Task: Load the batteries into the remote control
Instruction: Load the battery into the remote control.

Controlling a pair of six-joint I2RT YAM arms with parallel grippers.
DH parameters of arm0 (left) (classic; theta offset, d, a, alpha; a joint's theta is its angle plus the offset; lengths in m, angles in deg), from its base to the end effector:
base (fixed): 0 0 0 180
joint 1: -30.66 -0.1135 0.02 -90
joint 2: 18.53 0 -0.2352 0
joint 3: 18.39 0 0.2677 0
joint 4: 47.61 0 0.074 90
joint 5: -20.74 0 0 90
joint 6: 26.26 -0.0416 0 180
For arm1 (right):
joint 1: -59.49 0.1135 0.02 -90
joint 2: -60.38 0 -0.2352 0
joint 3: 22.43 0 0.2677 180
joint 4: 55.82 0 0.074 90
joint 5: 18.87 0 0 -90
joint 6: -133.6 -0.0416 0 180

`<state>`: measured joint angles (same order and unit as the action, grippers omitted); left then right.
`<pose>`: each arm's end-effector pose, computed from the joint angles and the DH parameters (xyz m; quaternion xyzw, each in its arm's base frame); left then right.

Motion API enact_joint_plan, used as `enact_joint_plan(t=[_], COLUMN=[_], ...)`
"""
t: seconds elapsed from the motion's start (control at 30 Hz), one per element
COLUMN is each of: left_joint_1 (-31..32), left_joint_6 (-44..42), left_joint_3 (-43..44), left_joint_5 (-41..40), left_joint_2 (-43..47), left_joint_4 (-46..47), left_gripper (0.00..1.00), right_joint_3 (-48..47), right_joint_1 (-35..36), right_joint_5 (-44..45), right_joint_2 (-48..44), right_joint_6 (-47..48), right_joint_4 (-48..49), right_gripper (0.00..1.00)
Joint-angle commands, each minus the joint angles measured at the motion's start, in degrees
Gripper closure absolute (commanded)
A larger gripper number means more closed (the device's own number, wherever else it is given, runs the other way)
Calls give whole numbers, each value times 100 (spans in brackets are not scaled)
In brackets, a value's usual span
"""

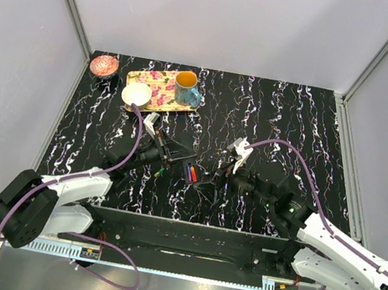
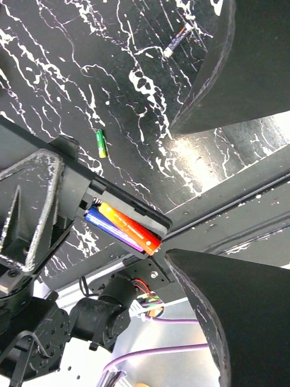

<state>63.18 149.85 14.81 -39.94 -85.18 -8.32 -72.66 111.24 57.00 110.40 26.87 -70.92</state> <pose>0.2081 -0.1569 0.1931 -0.1246 0.6634 -0.7041 0.2206 0.1450 0.2003 0.2653 -0.3082 0.7277 0.4210 0.4452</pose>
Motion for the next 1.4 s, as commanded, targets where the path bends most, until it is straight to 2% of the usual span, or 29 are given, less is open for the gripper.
enact_joint_plan(t=[0.0,0.77,1.37], left_joint_1=[27,176,308], left_joint_6=[-41,-68,-24], left_joint_3=[75,75,84], left_joint_5=[-14,-49,-67], left_joint_2=[153,179,188], left_joint_4=[172,198,356], left_gripper=[100,100,100], right_joint_3=[-254,-201,-271], right_joint_1=[-7,-59,-244], right_joint_5=[51,367,112], right_joint_2=[78,131,438], right_joint_6=[-23,-155,-445], right_joint_4=[461,549,655], right_gripper=[14,15,15])
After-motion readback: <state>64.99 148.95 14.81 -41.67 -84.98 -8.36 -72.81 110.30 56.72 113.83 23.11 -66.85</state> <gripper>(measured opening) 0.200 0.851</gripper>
